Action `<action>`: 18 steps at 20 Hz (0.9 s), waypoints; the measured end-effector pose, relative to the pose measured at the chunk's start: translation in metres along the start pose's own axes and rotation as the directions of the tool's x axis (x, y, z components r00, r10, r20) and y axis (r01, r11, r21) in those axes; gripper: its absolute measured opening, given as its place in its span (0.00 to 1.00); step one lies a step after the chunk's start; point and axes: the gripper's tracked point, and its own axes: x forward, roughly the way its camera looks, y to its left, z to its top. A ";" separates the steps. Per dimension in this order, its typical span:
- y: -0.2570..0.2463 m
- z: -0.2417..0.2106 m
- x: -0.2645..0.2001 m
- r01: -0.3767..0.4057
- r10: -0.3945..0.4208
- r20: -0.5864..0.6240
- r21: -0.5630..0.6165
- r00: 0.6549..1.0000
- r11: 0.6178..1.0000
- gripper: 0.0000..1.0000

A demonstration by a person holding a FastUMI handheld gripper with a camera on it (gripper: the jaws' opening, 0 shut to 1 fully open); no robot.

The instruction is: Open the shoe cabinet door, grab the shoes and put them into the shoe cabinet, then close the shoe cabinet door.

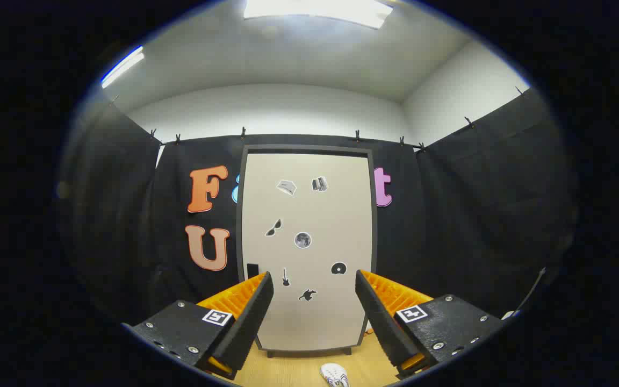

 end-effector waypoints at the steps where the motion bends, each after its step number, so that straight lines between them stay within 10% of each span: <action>1: 0.003 -0.001 -0.001 -0.004 0.004 -0.004 -0.001 1.000 1.000 0.95; 18: 0.035 -0.025 0.024 -0.065 0.063 -0.060 -0.027 0.996 0.998 0.95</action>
